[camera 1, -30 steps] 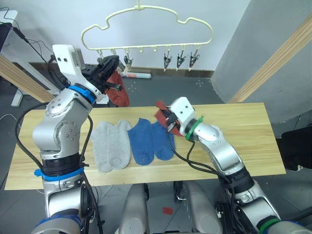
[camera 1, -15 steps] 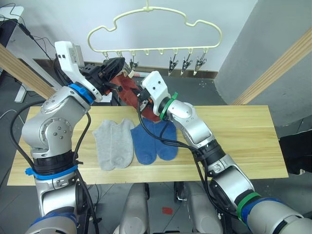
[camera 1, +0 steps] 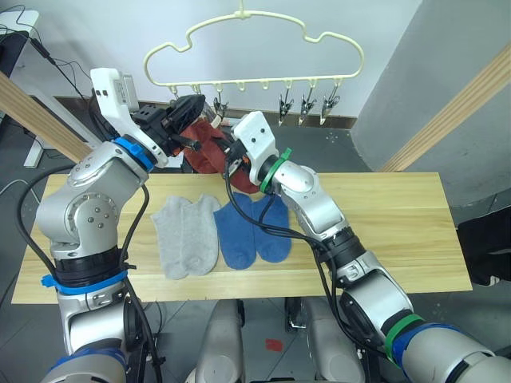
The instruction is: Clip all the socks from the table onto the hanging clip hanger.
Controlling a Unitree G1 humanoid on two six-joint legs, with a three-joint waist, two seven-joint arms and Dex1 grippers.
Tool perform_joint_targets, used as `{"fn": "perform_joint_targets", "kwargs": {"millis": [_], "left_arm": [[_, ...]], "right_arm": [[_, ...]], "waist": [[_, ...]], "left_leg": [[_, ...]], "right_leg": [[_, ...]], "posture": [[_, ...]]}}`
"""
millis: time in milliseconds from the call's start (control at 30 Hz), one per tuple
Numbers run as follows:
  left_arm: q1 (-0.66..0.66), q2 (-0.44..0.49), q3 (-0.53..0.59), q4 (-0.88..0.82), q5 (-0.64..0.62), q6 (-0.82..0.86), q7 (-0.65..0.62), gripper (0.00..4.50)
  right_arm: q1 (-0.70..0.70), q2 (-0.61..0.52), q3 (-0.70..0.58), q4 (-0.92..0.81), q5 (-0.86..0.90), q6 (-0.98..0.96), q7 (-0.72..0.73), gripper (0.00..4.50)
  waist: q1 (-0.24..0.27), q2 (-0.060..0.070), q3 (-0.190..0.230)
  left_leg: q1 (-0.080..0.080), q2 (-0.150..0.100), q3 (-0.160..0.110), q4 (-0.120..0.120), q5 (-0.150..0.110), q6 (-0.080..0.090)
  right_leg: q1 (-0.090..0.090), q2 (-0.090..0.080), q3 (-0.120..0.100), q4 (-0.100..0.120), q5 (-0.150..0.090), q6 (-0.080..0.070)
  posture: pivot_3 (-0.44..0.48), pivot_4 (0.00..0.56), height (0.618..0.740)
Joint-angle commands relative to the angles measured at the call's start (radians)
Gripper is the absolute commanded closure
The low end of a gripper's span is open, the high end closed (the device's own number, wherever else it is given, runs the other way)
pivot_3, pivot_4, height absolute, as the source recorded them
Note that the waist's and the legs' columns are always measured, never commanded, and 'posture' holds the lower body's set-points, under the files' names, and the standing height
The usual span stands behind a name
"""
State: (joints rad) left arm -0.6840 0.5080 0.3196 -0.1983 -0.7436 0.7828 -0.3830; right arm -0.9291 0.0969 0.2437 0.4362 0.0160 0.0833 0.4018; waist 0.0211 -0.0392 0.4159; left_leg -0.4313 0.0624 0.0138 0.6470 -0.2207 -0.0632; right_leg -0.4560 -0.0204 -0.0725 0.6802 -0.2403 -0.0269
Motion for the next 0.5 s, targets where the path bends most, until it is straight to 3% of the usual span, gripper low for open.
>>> {"fn": "perform_joint_targets", "kwargs": {"millis": [33, 300, 500], "left_arm": [[0.000, 0.015, 0.007, -0.057, -0.016, -0.006, -0.006, 4.50], [0.010, 0.009, 0.020, -0.063, -0.022, -0.010, 0.004, 4.50], [0.031, 0.022, 0.011, -0.081, -0.008, -0.025, -0.012, 2.68]], "right_arm": [[-0.032, 0.024, -0.017, -0.007, 0.006, -0.037, -0.006, 4.47], [-0.054, 0.039, -0.029, 0.019, 0.008, -0.053, -0.006, 4.47], [-0.060, 0.048, -0.036, 0.028, 0.011, -0.054, -0.005, 4.50]], "waist": [[0.000, 0.000, 0.000], [0.000, 0.000, 0.000], [0.000, 0.000, 0.000]], "left_leg": [[0.000, 0.000, 0.000, 0.000, 0.000, 0.000], [0.000, 0.000, 0.000, 0.000, 0.000, 0.000], [0.000, 0.000, 0.000, 0.000, 0.000, 0.000]], "right_leg": [[0.000, 0.000, 0.000, 0.000, 0.000, 0.000], [0.000, 0.000, 0.000, 0.000, 0.000, 0.000], [0.000, 0.000, 0.000, 0.000, 0.000, 0.000]], "posture": [[0.024, 0.388, 0.740], [0.034, 0.390, 0.740], [0.038, 0.389, 0.740]]}}
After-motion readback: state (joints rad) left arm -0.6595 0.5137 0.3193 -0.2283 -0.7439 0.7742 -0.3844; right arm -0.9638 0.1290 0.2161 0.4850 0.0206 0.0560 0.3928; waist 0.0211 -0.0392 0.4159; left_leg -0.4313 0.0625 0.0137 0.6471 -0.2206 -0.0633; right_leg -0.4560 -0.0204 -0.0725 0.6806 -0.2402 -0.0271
